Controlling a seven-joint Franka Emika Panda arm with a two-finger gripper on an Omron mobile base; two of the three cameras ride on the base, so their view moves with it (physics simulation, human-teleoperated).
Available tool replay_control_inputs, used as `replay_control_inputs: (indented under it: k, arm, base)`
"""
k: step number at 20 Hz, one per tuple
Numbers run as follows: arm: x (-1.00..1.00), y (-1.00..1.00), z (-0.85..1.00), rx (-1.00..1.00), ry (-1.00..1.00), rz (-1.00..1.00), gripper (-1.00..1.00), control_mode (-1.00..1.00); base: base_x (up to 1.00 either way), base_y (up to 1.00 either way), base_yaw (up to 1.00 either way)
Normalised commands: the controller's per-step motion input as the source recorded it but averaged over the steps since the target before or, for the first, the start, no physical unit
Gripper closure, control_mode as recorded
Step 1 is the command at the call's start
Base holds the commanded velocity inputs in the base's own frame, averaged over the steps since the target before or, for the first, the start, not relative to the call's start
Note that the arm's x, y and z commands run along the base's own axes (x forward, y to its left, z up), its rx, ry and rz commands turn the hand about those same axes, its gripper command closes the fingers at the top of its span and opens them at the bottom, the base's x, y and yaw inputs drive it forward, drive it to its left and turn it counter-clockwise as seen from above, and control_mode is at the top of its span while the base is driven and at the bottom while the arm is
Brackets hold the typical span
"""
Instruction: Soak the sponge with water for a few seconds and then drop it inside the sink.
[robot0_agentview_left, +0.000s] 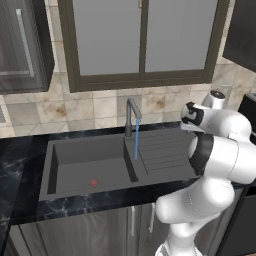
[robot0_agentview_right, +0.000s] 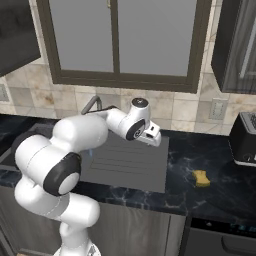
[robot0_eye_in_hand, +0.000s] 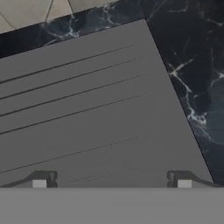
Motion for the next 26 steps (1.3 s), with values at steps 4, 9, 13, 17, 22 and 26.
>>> replay_control_inputs:
  k: [4, 9, 13, 17, 22, 26]
  arm:
    - [-0.28, -0.05, -0.09, 0.00, 0.00, 0.07, -1.00, -1.00]
    - [-0.30, -0.09, -0.10, 0.00, 0.00, 0.07, -1.00, -1.00]
    - [-0.26, -0.18, -0.02, -0.02, 0.00, 0.08, -1.00, -1.00]
    - [-0.25, -0.21, 0.00, -0.05, 0.00, 0.08, -1.00, -1.00]
    - [-0.17, -0.24, 0.00, -0.05, 0.00, 0.09, -1.00, -1.00]
    - [-0.13, -0.24, 0.00, -0.01, 0.00, 0.10, -1.00, -1.00]
  base:
    - [0.00, 0.00, 0.00]
    - [0.00, 0.00, 0.00]
    - [0.00, 0.00, 0.00]
    - [0.00, 0.00, 0.00]
    - [0.00, 0.00, 0.00]
    - [0.00, 0.00, 0.00]
